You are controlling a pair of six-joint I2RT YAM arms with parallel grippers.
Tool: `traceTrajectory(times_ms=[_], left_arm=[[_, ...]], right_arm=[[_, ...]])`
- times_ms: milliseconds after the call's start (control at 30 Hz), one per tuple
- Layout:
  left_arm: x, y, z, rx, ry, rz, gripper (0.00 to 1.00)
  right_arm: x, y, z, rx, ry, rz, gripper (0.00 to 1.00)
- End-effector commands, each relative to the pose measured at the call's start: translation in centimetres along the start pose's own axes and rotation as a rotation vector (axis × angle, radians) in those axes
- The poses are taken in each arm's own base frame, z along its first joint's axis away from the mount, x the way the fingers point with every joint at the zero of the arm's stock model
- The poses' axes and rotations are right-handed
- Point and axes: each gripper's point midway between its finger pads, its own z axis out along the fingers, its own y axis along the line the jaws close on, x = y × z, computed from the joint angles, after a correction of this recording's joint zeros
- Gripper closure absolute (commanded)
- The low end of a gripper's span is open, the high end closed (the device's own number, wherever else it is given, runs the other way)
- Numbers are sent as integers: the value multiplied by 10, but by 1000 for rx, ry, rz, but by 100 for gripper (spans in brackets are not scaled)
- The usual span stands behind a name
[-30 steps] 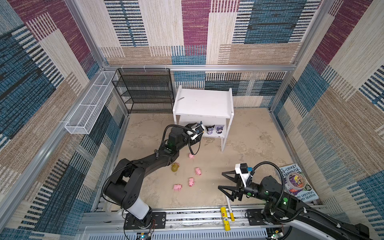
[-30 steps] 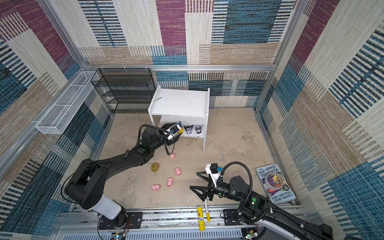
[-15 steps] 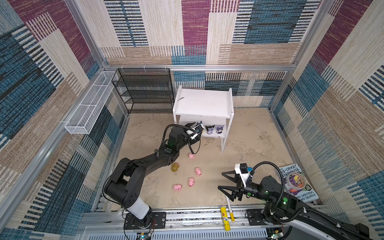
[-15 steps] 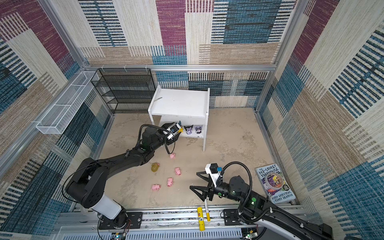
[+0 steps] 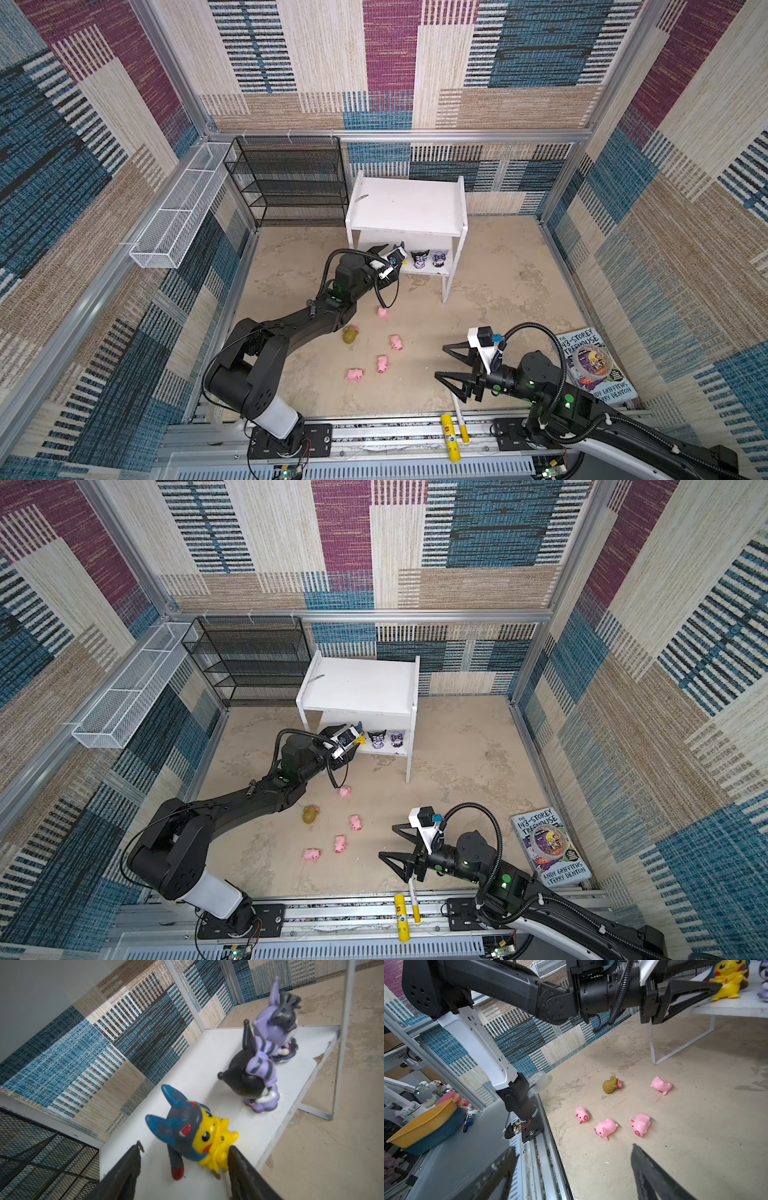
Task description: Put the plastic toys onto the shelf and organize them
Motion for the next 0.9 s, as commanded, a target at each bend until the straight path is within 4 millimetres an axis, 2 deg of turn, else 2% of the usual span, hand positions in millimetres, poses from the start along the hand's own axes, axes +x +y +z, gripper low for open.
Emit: traceTrajectory(times_ms=[0,267,633,667,700,767,867], left_arm=[[-5,5,-4,-22,-10,12,32],[-7,-1,-20,12,6,-3,32],[1,-13,-76,-27,88,-113,30],[1,-15,-81,-32,101,-144,27],[4,-19,-86,-30,127,-191,14],[13,-23,-97,-44,186,-306,1],[36,-35,-117,-71,294,-491,1]], right_arm=[[-11,7,0,-29,-40,-15,13],[-11,7,-1,-32,-42,-12,13],[-14,10,6,-46,-29,-25,13],[-14,10,7,-45,-26,-25,13],[-15,11,8,-47,-26,-28,13],[-13,10,10,-47,-11,-26,13],[-13,12,11,-56,0,-25,13]])
